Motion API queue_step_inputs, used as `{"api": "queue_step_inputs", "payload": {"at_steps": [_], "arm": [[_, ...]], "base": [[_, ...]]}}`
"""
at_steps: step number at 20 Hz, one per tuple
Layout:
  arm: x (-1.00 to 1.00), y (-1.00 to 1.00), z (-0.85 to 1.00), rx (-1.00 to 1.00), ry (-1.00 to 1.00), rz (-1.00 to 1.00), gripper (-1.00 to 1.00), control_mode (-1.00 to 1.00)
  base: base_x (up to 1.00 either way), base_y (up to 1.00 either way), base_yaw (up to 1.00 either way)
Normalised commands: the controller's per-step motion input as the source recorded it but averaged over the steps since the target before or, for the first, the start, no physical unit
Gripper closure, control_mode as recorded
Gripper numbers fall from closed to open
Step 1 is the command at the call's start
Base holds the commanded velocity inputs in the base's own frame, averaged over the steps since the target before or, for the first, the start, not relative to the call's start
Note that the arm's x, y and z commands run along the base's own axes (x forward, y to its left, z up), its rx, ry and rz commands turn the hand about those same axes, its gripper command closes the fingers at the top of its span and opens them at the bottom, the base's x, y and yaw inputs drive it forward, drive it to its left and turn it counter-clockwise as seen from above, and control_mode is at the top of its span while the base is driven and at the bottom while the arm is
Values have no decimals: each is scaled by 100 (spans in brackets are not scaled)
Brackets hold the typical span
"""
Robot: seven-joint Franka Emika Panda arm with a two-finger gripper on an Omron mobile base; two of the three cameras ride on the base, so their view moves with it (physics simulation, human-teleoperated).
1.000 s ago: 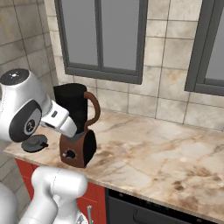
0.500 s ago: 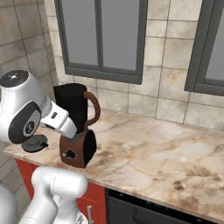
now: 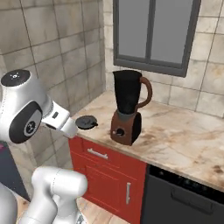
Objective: Grab the lemon wedge and garlic from the fridge, place them in the blender, close the lid, and turn on the blender to create a marinade.
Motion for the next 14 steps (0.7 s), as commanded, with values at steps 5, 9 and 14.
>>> {"api": "queue_step_inputs", "payload": {"at_steps": [5, 9, 14], "arm": [[0, 0, 0, 0, 0, 0, -100, 100], [0, 0, 0, 0, 0, 0, -100, 100], [0, 0, 0, 0, 0, 0, -100, 100]], "base": [[-17, 77, 73], [0, 33, 92], [0, 25, 95]]}}
